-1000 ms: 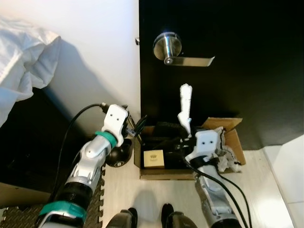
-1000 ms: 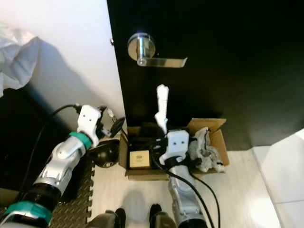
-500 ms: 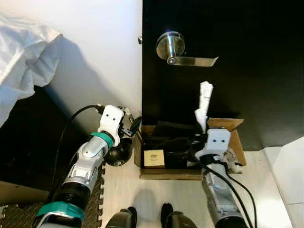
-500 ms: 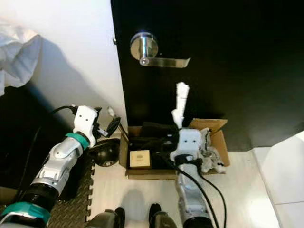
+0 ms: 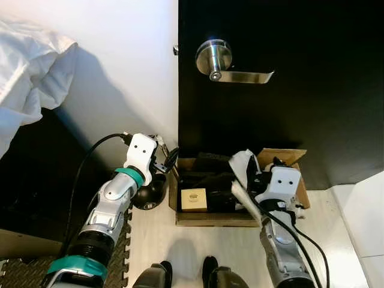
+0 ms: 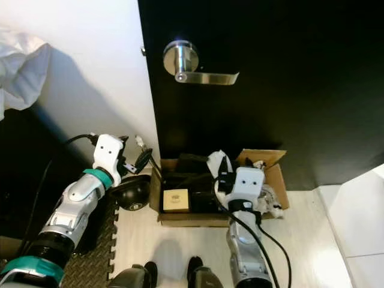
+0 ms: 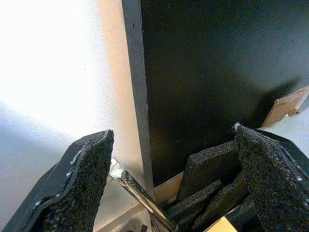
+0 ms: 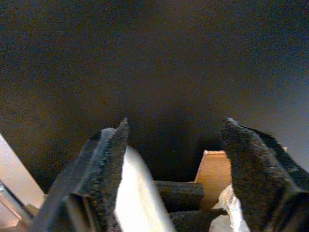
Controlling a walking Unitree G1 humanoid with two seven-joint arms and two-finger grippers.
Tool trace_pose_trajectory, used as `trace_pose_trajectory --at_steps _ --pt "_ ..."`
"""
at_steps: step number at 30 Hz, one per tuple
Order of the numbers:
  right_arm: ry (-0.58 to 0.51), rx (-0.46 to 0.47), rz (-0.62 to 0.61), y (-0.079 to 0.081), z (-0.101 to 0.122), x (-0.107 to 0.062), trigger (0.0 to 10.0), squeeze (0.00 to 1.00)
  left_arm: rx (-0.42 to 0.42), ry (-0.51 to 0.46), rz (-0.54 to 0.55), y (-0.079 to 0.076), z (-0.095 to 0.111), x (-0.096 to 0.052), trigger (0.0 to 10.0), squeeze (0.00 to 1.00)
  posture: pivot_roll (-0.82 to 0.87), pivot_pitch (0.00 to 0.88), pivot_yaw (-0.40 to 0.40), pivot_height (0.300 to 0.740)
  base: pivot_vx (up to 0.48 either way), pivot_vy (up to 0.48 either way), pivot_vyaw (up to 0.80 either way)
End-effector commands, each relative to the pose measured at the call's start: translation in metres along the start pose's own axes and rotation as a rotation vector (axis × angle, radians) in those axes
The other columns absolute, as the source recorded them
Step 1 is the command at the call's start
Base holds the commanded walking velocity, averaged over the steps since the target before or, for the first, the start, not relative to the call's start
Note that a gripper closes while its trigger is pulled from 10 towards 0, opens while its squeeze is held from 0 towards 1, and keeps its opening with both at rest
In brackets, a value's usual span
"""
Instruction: Clean up the room
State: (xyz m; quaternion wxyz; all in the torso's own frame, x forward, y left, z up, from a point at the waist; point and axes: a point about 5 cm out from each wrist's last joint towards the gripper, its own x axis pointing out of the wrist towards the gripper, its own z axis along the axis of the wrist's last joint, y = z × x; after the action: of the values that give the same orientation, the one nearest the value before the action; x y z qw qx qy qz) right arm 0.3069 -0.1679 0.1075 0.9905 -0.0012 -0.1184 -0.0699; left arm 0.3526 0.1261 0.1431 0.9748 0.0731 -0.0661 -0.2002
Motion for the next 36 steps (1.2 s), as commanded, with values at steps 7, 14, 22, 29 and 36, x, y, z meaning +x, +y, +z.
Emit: trace_pose_trajectory --at_steps 7,14,22,29,36 --pt "0.034 -0.034 -0.04 -0.009 -0.007 -0.006 10.0 1.0 -0.016 0.041 -0.001 -0.004 -0.011 -0.005 10.0 0.0 0.15 0.282 0.093 0.74 0.0 0.0 0.0" --pt "0.093 -0.059 -0.064 -0.012 -0.016 -0.008 10.0 1.0 -0.017 0.042 0.003 -0.004 -0.011 -0.006 10.0 0.0 0.15 0.276 0.094 0.74 0.0 0.0 0.0" --pt "0.298 -0.018 0.102 0.012 -0.046 -0.022 10.0 0.0 -0.007 0.077 0.085 0.012 -0.021 -0.032 10.0 0.0 0.15 0.216 0.072 0.74 0.0 0.0 0.0" --pt "0.399 0.018 0.208 0.026 -0.057 -0.037 10.0 0.0 -0.051 0.174 0.182 0.034 -0.036 -0.071 10.0 0.0 0.14 0.1 0.008 0.74 0.0 0.0 0.0" --pt "0.446 0.043 0.168 0.02 -0.064 -0.043 10.0 0.0 -0.062 0.179 0.237 0.038 -0.036 -0.075 10.0 0.0 0.13 0.025 -0.01 0.74 0.0 0.0 0.0"
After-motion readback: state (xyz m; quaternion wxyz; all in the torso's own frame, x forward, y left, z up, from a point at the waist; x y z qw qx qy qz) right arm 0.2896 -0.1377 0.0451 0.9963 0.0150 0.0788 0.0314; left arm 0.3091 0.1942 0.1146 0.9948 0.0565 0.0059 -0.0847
